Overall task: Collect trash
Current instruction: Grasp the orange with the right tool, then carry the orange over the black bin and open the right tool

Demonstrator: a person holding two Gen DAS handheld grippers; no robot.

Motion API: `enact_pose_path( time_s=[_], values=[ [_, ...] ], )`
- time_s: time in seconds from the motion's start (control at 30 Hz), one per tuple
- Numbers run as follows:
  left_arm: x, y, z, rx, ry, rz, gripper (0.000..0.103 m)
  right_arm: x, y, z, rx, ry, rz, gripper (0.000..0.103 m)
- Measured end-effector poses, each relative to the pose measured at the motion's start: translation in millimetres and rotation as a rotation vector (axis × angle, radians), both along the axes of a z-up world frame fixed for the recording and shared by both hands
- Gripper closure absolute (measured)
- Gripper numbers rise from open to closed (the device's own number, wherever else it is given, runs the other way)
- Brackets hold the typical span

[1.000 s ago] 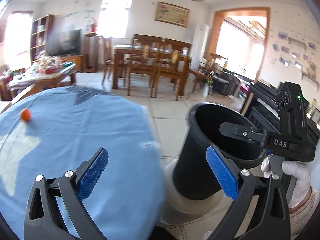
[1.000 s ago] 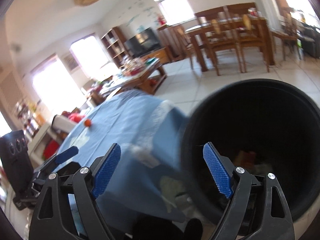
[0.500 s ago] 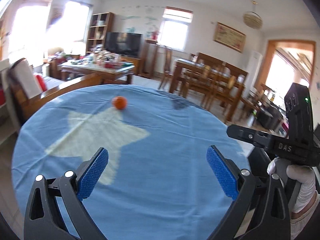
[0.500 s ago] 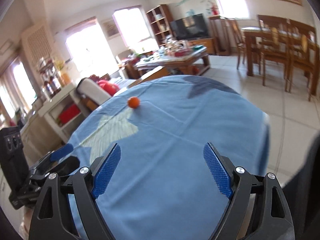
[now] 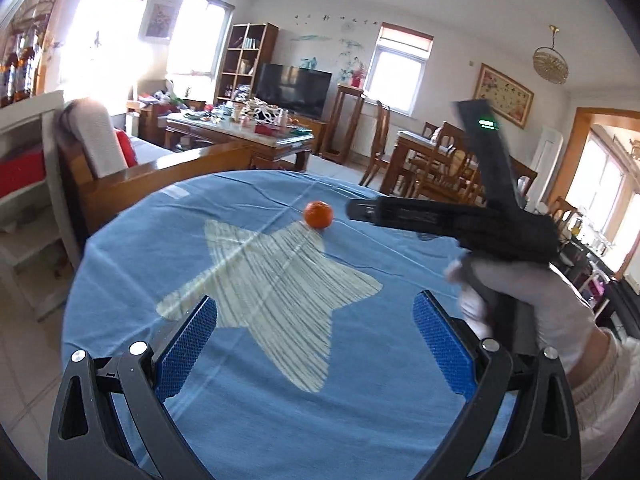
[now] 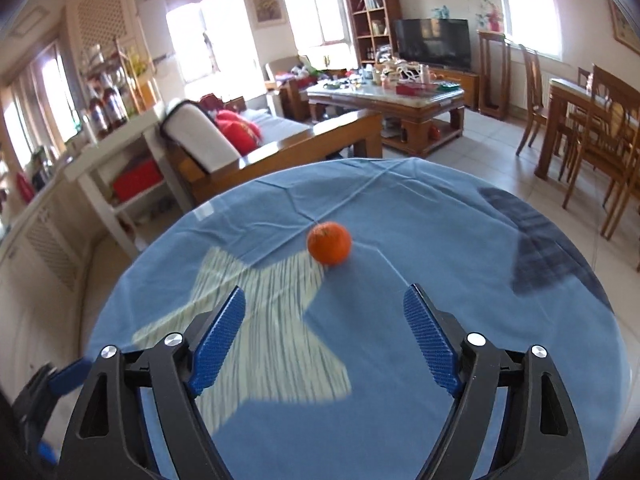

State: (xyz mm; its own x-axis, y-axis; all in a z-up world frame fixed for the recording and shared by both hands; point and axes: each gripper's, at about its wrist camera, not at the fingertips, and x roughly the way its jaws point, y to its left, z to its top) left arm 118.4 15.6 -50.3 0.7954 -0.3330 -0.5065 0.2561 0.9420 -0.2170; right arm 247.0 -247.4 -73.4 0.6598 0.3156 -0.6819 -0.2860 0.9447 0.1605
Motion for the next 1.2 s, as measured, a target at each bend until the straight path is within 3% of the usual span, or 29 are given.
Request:
enact_pose_path(
  time_s=[0.23,0.43,0.6,0.67,0.8,0.97,1.2],
  values=[
    [10.9,6.4,-7.8,0.011,0.088,0.048,0.005,60.9,29.2,-28.9,-0.094,0.056,-0.013,0.034],
    [10.2,3.6,-9.6,0.035,0.121,0.051,0.005,79.1,37.9,-49.0,-0.132,0.076,0.0,0.044],
    [7.5,1.9,-8.9,0.04,0.125,0.046,0.005,90.5,42.7,-59.4,-0.13,0.116,-0.003,0.064],
    [6.9,1.9,-8.9,0.042,0.126,0.047,0.005,91.2,44.3,-60.0,-0.138,0.114,0.003,0.065],
    [6.6,-0.1,-9.4,0.051,0.129,0.048,0.005,85.0,43.7,-60.0,-0.144,0.108,0.014,0.066],
    [6.5,-2.3,-10.1,0.065,0.134,0.053,0.005,59.1,18.5,-49.7,-0.062,0.107,0.002,0.066],
    [1.8,-6.9,-8.6,0.098,0.116,0.061,0.005,-33.6,-45.6,-12.3,0.073,0.03,-0.046,0.066]
  ],
)
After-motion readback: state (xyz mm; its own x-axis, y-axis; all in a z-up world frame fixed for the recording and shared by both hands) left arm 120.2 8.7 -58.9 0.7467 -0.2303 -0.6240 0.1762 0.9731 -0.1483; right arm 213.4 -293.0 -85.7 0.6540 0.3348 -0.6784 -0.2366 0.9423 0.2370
